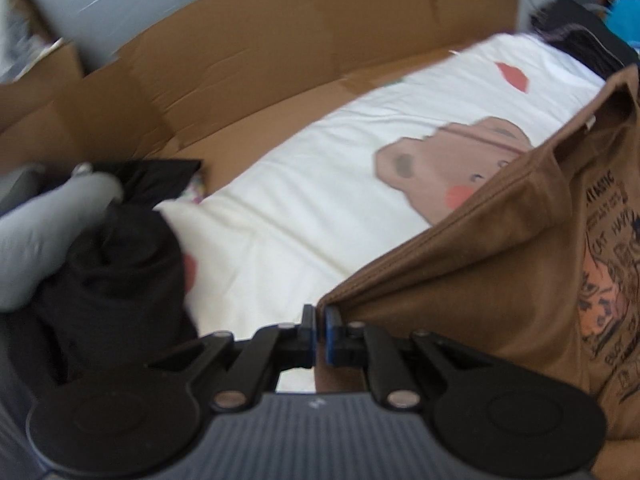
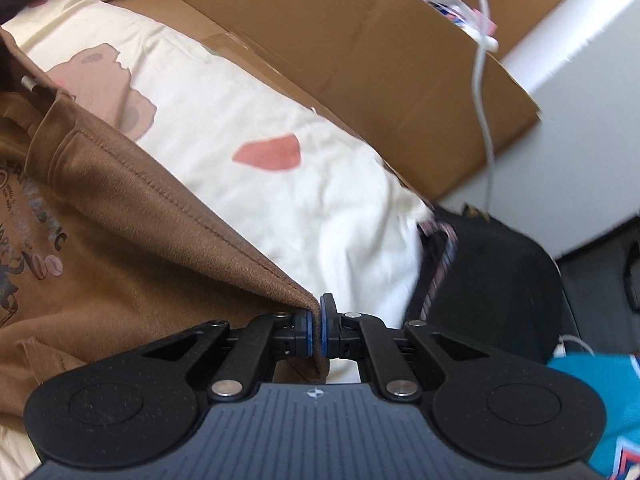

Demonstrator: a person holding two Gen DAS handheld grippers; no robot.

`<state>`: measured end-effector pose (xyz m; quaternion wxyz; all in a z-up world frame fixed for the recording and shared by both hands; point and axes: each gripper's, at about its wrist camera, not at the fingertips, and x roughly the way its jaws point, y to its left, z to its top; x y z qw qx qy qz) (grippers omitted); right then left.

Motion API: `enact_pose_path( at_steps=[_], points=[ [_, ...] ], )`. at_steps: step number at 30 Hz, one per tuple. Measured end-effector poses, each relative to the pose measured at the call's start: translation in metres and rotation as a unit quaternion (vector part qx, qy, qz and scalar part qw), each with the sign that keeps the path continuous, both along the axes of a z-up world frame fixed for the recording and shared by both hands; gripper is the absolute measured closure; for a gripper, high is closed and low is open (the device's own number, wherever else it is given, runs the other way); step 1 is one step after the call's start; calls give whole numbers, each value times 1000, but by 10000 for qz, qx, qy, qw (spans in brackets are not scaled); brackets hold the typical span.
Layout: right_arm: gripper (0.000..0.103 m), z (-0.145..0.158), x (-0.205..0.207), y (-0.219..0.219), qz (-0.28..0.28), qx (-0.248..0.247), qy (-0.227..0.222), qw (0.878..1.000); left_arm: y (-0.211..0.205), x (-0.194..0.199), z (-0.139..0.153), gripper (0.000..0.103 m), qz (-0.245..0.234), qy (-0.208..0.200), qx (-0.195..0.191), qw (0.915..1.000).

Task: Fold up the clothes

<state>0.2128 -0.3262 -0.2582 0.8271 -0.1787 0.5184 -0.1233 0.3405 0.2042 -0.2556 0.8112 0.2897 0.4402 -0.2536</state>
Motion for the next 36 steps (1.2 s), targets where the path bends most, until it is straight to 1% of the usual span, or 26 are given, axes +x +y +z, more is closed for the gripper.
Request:
enact_pose_path(
  at_steps=[2,5,7,9,11,13,16,18,19,21,23,26,28,30,31,33,34,36],
  points=[
    [101,0,15,3,27,14,16,10000,9,4,1,98,197,5,-106,9997],
    [101,-3,40,3,118,-21,86,9999,17,14,-6,98,423,65,-180,9989],
    [101,-8,57,0,137,-20,162,9998,18,20,-16,98,478,144,-143,9986],
    [101,-18,73,-5,99,108,259,9996,17,24,-27,98,494,224,-43,9985],
    [101,-32,87,-8,95,240,386,9989,16,26,-41,98,476,307,90,9984],
    [101,-50,95,-8,96,258,521,9983,14,28,-53,97,378,367,162,9985],
    [101,-71,103,-8,86,304,663,9973,13,28,-66,90,249,427,233,9985],
    [101,-79,104,-8,117,350,698,9969,15,29,-69,80,270,435,224,9984],
    [100,-81,104,-8,140,381,707,9967,17,29,-69,76,269,449,206,9984],
    [100,-82,105,-12,147,493,706,9962,21,29,-69,57,268,487,165,9983],
    [99,-80,105,-18,101,682,676,9953,24,29,-70,51,283,580,98,9979],
    [97,-76,101,-28,110,988,607,9932,26,31,-70,51,340,708,-57,9969],
    [92,-74,98,-33,131,1116,573,9920,26,32,-72,52,401,774,-187,9960],
    [89,-73,96,-39,124,1236,546,9908,25,33,-74,56,459,849,-251,9950],
    [85,-72,95,-42,111,1301,536,9900,25,34,-76,56,491,906,-301,9942],
    [80,-72,93,-46,124,1419,544,9883,31,39,-77,57,678,1079,-549,9903],
    [80,-72,92,-47,158,1475,544,9874,35,42,-77,57,792,1166,-685,9876],
    [79,-71,93,-50,136,1536,515,9867,41,46,-77,61,945,1258,-849,9839]
  ],
)
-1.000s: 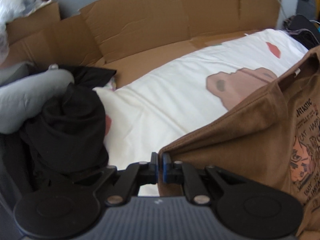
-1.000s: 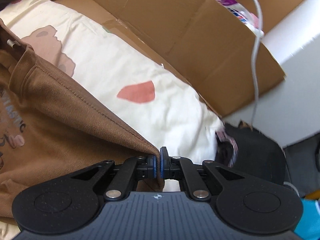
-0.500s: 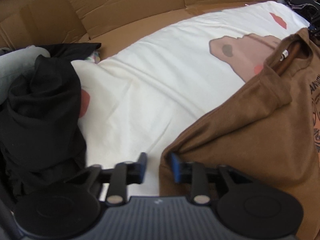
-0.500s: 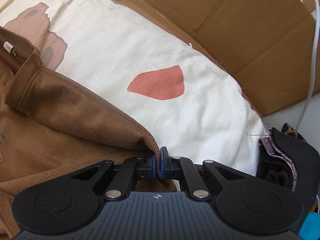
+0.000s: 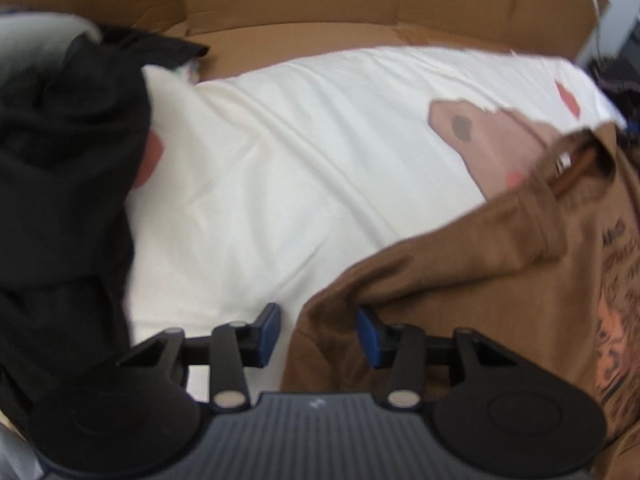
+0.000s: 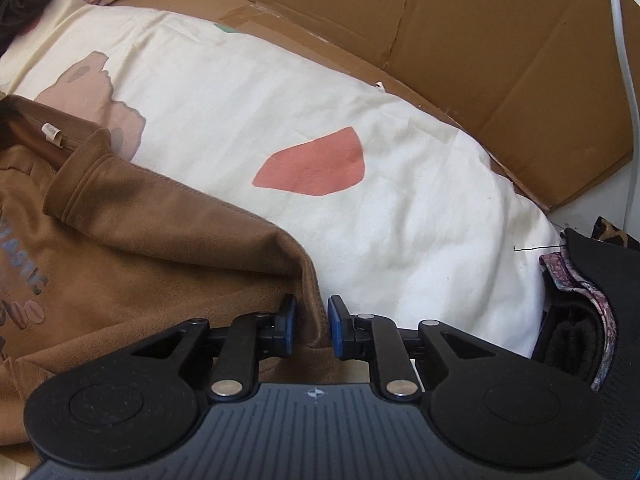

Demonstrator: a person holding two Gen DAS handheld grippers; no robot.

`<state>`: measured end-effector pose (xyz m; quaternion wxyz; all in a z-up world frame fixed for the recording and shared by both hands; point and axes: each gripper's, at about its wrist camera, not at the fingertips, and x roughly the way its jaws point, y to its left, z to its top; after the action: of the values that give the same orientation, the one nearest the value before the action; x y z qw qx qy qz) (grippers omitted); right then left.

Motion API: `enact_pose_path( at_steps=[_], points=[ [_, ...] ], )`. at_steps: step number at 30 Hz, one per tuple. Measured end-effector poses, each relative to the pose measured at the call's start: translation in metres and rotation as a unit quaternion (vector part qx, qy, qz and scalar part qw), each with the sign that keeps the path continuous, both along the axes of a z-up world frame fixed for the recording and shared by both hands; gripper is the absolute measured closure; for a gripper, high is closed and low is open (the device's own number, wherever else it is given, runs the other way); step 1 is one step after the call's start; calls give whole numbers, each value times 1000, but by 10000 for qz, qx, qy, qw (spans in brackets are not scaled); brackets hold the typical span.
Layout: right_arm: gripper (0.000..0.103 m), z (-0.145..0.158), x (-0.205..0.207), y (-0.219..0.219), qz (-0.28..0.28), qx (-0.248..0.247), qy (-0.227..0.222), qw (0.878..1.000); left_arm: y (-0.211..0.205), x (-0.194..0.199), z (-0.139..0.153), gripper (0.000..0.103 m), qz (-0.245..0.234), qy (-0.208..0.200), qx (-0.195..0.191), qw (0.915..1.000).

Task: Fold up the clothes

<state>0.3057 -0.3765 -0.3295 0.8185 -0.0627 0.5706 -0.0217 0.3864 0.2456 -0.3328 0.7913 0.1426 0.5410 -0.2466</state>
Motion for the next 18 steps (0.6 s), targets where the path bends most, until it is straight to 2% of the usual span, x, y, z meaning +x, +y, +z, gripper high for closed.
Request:
enact_pose_path(
  at_steps=[1,3,5,6,11,18],
  points=[
    [80,0,1,-2,-27,25,-13,10000,2,0,0,65,22,7,-12,10000],
    [81,1,2,-4,-110,60,-55,9999,2,-1,2,81,-9,-41,36,10000],
    [94,3,3,-5,-177,41,-113,9998,2,-4,4,93,-23,-134,59,9999],
    [95,4,4,-4,-182,-29,-158,9997,2,-7,7,96,-5,-254,65,9997],
    [99,14,16,9,23,-456,-303,9985,7,-18,25,97,224,-885,-17,9958],
    [100,38,44,14,-35,-758,-470,9960,18,-9,41,97,621,-1216,71,9906]
  ],
)
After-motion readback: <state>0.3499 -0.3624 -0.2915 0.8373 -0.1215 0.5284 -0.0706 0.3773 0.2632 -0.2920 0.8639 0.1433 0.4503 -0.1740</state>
